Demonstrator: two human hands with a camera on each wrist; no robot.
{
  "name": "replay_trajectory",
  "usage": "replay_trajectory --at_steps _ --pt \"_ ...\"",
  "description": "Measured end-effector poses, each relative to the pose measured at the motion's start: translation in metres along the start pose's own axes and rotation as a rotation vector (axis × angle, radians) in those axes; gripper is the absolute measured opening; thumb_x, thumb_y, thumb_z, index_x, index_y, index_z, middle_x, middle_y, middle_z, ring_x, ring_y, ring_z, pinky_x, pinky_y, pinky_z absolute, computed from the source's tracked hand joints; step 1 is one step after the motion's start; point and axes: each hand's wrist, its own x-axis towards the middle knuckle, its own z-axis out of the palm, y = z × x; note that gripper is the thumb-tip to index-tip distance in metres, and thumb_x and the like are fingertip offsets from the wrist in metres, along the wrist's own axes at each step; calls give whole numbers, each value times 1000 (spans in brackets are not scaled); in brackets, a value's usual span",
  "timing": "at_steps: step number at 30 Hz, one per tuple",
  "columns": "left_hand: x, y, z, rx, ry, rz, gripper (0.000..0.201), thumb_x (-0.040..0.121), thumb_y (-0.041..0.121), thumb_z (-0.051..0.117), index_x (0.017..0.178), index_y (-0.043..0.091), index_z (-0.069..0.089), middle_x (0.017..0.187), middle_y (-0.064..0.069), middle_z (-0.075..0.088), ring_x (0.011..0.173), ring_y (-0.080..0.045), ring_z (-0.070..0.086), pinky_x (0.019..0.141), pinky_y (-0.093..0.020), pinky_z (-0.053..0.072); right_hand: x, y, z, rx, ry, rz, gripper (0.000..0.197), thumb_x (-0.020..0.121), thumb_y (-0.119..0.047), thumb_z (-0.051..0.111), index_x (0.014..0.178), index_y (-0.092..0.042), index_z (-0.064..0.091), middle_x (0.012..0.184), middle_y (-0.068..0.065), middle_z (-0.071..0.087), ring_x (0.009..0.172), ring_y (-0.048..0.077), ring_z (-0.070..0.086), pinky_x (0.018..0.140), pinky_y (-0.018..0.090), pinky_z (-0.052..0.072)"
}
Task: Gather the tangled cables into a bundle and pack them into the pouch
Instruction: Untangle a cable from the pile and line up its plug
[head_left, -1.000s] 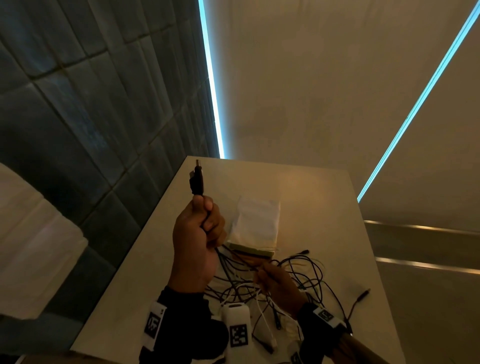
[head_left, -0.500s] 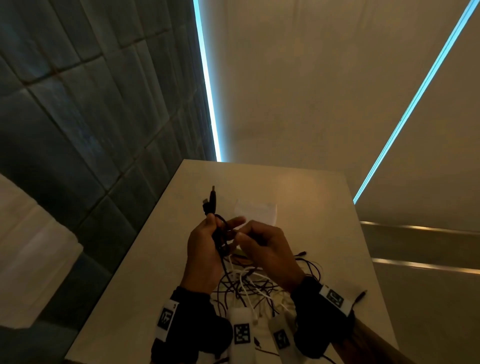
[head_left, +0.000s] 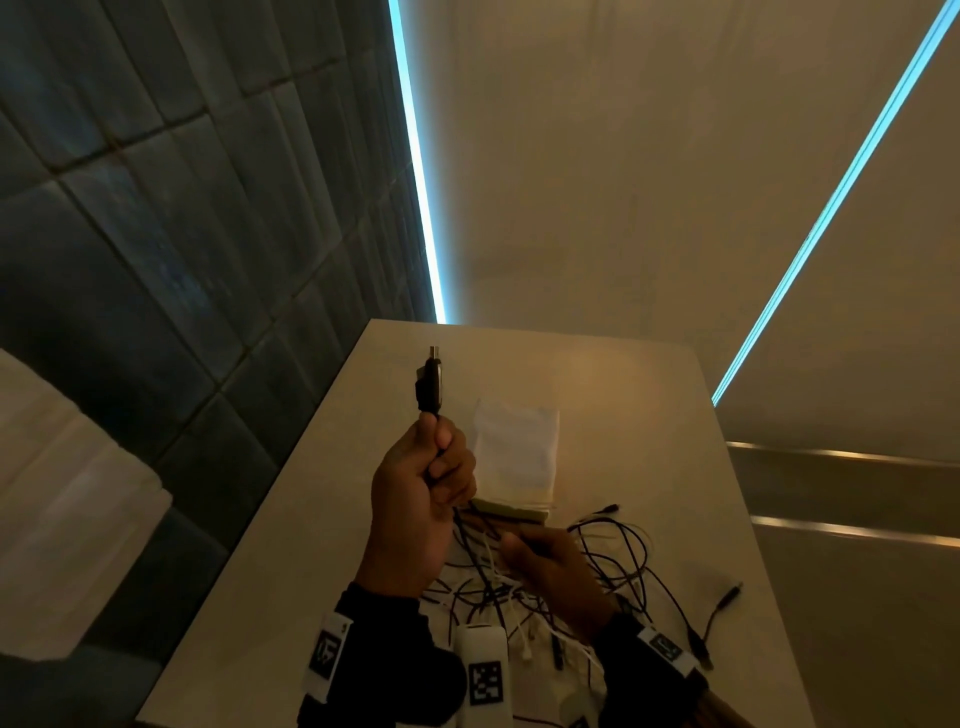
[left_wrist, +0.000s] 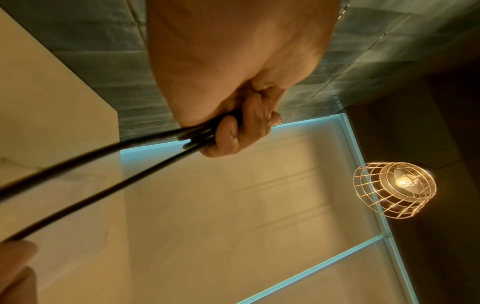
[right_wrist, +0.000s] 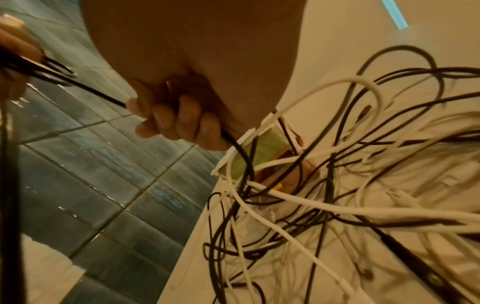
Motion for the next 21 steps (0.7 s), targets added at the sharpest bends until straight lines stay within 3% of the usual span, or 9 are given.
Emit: replay_trajectory --at_steps 5,7,9,10,13,15,17,19,21 --pt "0 0 -3 -32 3 -43 33 100 30 34 73 14 45 57 4 38 40 -6 23 40 -22 22 3 14 -4 -83 10 29 27 93 -16 59 70 -2 59 60 -21 61 61 -11 55 59 6 40" --pt "0 3 -4 -70 11 -48 33 100 30 34 72 16 46 57 4 40 39 -6 24 39 -21 23 3 31 -6 -76 38 57 33 92 -29 59 69 -4 63 59 -11 57 57 -3 49 57 11 35" --pt "-1 6 -5 -88 20 -34 34 100 30 33 72 16 46 56 5 39 38 -5 24 39 -21 22 1 43 -7 -93 57 98 36 87 -46 61 68 -16 67 62 3 52 56 12 43 54 21 33" --pt "-1 8 -5 -94 23 -28 34 100 29 33 72 16 46 55 5 38 38 -5 24 38 -21 22 0 48 -7 -103 60 118 32 87 -45 60 67 -20 68 62 2 52 56 12 43 55 21 33" --pt "-1 8 -5 -104 40 -33 33 99 28 33 71 15 45 52 7 34 37 -4 23 35 -19 22 1 57 -7 -172 76 153 27 93 -22 53 68 -20 63 62 -9 56 60 0 48 61 18 38" --pt "-1 5 -6 -79 72 -37 34 100 27 32 71 15 45 52 7 34 36 -4 22 33 -19 23 3 58 -6 -224 98 170 27 93 -23 52 67 -25 60 65 -7 55 64 5 50 65 26 40" --pt "1 3 -6 -22 112 -43 35 102 28 31 73 14 45 53 6 34 37 -4 21 33 -19 23 6 53 -7 -225 140 185 32 94 -16 53 65 -27 60 59 -11 58 60 0 52 63 25 42" --pt "2 3 -6 83 160 -52 36 104 28 31 73 14 45 53 6 35 38 -5 20 34 -19 22 12 37 -7 -208 179 143 30 94 -7 55 68 -19 66 56 -14 62 55 -5 54 58 18 42" --pt "3 0 -6 211 218 -50 37 105 27 30 74 13 44 54 4 37 38 -6 21 34 -19 22 20 12 -7 -174 207 77 19 92 -12 60 76 -4 67 58 -8 62 53 -2 53 55 21 42"
